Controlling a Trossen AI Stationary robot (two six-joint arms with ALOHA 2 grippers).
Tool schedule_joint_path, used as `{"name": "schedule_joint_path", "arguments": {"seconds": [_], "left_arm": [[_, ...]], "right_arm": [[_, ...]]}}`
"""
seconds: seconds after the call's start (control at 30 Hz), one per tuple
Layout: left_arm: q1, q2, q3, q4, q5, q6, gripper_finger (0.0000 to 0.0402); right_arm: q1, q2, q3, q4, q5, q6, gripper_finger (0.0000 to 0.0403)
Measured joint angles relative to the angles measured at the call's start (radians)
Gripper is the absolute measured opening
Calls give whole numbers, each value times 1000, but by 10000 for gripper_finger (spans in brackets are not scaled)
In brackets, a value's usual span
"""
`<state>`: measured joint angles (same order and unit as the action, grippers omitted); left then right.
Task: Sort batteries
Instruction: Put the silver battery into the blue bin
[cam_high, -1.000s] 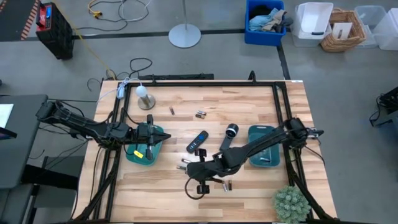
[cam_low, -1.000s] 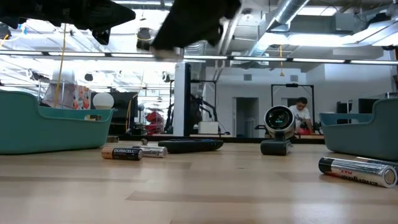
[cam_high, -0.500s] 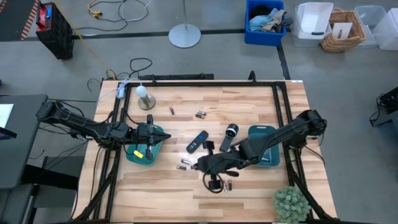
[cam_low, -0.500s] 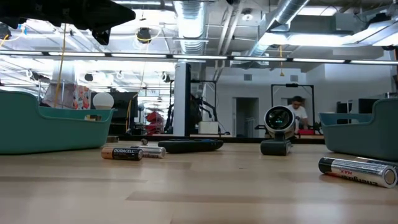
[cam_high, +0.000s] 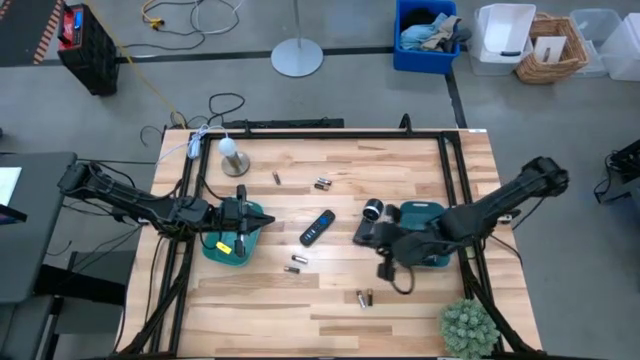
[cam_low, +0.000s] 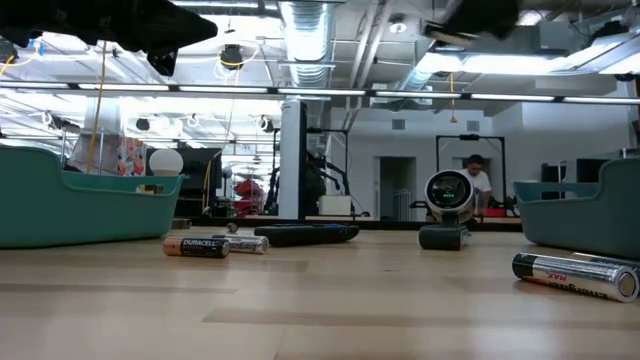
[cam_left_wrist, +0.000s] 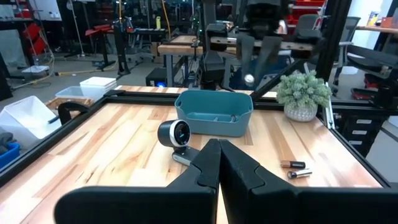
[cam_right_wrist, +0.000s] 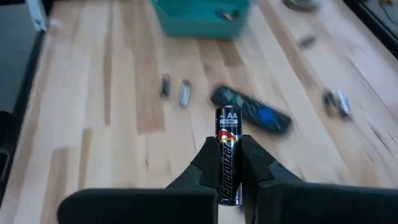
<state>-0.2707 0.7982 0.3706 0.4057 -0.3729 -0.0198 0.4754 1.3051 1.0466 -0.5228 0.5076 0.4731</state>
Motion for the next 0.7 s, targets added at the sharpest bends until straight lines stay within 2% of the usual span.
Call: {"name": "schedule_joint_path", "arguments": {"seconds": [0.3,0.47,0.7], "left_arm": [[25,0,0,-41,0,-41,0],[58,6,0,-87,-1,-90,0],[124,91,0,-50,0,-95,0]], "right_arm": [[108,-164,-39,-402,41,359,32],[134,-184,-39,-587,37,530,32],[137,-153,-39,-777,-53,763,32]]}}
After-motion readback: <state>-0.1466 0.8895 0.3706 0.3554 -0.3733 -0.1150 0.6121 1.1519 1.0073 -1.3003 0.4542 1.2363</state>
